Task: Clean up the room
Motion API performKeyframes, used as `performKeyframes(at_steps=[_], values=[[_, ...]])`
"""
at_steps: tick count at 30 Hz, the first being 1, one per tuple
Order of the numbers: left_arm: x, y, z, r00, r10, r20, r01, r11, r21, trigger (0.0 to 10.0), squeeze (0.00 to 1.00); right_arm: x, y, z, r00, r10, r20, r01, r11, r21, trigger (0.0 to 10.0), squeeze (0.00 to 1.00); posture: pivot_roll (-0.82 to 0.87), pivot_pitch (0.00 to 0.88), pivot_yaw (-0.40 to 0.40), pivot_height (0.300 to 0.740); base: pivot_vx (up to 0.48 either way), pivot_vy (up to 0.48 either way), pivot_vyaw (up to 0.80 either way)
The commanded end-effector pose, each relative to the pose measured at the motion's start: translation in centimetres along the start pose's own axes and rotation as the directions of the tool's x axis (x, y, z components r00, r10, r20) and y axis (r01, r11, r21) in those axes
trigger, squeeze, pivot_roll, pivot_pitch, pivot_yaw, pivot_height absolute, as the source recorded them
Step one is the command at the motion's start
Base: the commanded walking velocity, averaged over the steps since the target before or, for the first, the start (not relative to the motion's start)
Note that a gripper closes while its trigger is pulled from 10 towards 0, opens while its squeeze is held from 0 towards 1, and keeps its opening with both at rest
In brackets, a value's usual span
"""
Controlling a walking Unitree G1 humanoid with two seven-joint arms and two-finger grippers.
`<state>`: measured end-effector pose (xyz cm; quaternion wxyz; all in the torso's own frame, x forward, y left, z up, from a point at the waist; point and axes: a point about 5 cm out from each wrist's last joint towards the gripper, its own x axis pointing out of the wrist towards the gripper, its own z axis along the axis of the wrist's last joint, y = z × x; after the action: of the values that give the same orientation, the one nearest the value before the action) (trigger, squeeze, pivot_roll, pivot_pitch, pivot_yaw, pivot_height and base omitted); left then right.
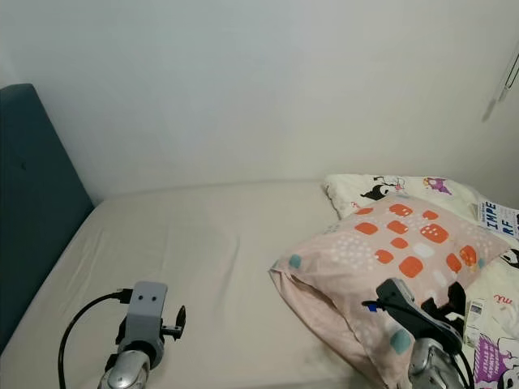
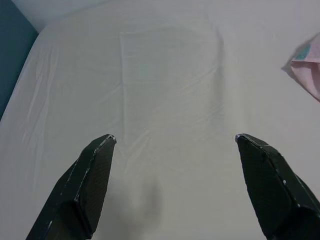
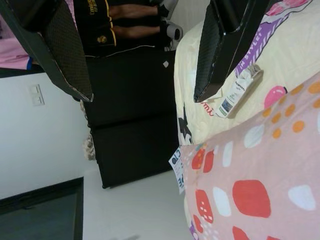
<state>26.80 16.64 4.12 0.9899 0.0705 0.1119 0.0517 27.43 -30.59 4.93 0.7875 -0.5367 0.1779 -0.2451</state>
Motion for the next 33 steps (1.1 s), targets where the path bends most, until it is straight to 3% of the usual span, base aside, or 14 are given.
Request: performKeyframes(at_steps=[1, 8, 9, 13, 17, 18, 20, 22, 25, 26, 27, 29, 30, 33], values=[[-0.2, 0.6, 0.0, 1.000, 0.009, 0.007, -0.009, 1.000, 0.009, 10.0, 0.00, -0.1, 0.1, -0.5, 1.000, -0.003, -0.028, 0.003, 1.000, -0.001, 10.0, 0.00, 0.02, 0.076, -0.011, 0.740, 0.000, 0.000, 0.00], [-0.2, 0.8, 0.1, 1.000, 0.015, 0.008, -0.016, 1.000, 0.009, 10.0, 0.00, -0.2, 0.5, -0.9, 0.998, 0.021, -0.061, -0.022, 1.000, -0.016, 10.0, 0.00, 0.02, 0.075, -0.012, 0.740, 0.000, 0.000, 0.00], [-0.3, 0.8, 0.1, 1.000, 0.013, 0.009, -0.014, 1.000, 0.008, 10.0, 0.00, -0.2, 0.7, -1.0, 0.997, 0.038, -0.067, -0.039, 0.999, -0.018, 10.0, 0.05, 0.02, 0.073, -0.016, 0.740, 0.000, 0.000, 0.00], [-0.3, 0.7, 0.0, 1.000, 0.010, 0.008, -0.010, 1.000, 0.007, 10.0, 0.00, -0.3, 0.9, -1.2, 0.995, 0.063, -0.081, -0.065, 0.997, -0.032, 10.0, 0.06, 0.01, 0.072, -0.017, 0.740, 0.000, 0.000, 0.00], [-0.3, 0.6, 0.1, 1.000, 0.010, 0.009, -0.010, 1.000, 0.001, 10.0, 0.00, 0.2, -0.1, -1.1, 0.996, -0.023, -0.082, 0.019, 0.998, -0.054, 10.0, 0.07, 0.02, 0.071, -0.021, 0.740, 0.000, 0.000, 0.00], [-0.4, 0.6, 0.1, 1.000, 0.012, 0.010, -0.012, 1.000, -0.002, 10.0, 0.00, 0.6, -1.1, -0.6, 0.995, -0.082, -0.063, 0.079, 0.995, -0.055, 10.0, 0.03, 0.02, 0.069, -0.019, 0.740, 0.000, 0.000, 0.00], [-0.4, 0.6, 0.1, 1.000, 0.014, 0.010, -0.014, 1.000, -0.003, 10.0, 0.00, 0.7, -1.4, 0.0, 0.994, -0.098, -0.038, 0.096, 0.995, -0.041, 10.0, 0.03, 0.02, 0.069, -0.019, 0.740, 0.000, 0.000, 0.00], [-0.4, 0.7, 0.0, 1.000, 0.013, 0.007, -0.013, 1.000, -0.005, 10.0, 0.00, 0.5, -1.1, 2.1, 0.996, -0.088, 0.022, 0.088, 0.996, 0.015, 10.0, 0.04, 0.01, 0.067, -0.015, 0.740, 0.000, 0.000, 0.00], [-0.4, 0.7, 0.0, 1.000, 0.012, 0.006, -0.012, 1.000, -0.005, 10.0, 0.00, 0.3, -0.8, 3.1, 0.996, -0.076, 0.046, 0.074, 0.996, 0.047, 10.0, 0.04, 0.01, 0.067, -0.015, 0.740, 0.000, 0.000, 0.00], [-0.3, 0.6, -0.1, 1.000, 0.006, -0.003, -0.006, 1.000, -0.019, 10.0, 0.00, -0.3, 0.5, 4.7, 0.998, 0.016, 0.057, -0.026, 0.982, 0.188, 10.0, 0.05, 0.01, 0.063, -0.014, 0.740, 0.000, 0.000, 0.00], [-0.2, 0.5, -0.2, 1.000, 0.000, -0.011, 0.000, 1.000, -0.031, 10.0, 0.00, -1.3, 2.5, 6.3, 0.985, 0.157, 0.067, -0.171, 0.926, 0.337, 10.0, 0.08, 0.01, 0.056, -0.011, 0.740, 0.000, 0.000, 0.00], [-0.1, 0.3, -0.5, 0.999, -0.004, -0.032, 0.002, 0.998, -0.057, 10.0, 0.00, -3.3, 5.3, 9.0, 0.928, 0.350, 0.125, -0.355, 0.733, 0.581, 10.0, 0.11, 0.02, 0.052, -0.008, 0.740, 0.000, 0.000, 0.00], [-0.1, 0.4, -0.7, 0.999, 0.011, -0.042, -0.014, 0.997, -0.071, 10.0, 0.00, -4.2, 6.0, 10.0, 0.906, 0.388, 0.167, -0.403, 0.677, 0.616, 10.0, 0.15, 0.02, 0.048, -0.010, 0.740, 0.000, 0.000, 0.00], [-0.1, 0.4, -0.8, 0.999, 0.022, -0.049, -0.026, 0.996, -0.080, 10.0, 0.00, -4.6, 6.4, 10.6, 0.896, 0.400, 0.194, -0.426, 0.652, 0.627, 10.0, 0.15, 0.02, 0.047, -0.011, 0.740, 0.000, 0.000, 0.00]])
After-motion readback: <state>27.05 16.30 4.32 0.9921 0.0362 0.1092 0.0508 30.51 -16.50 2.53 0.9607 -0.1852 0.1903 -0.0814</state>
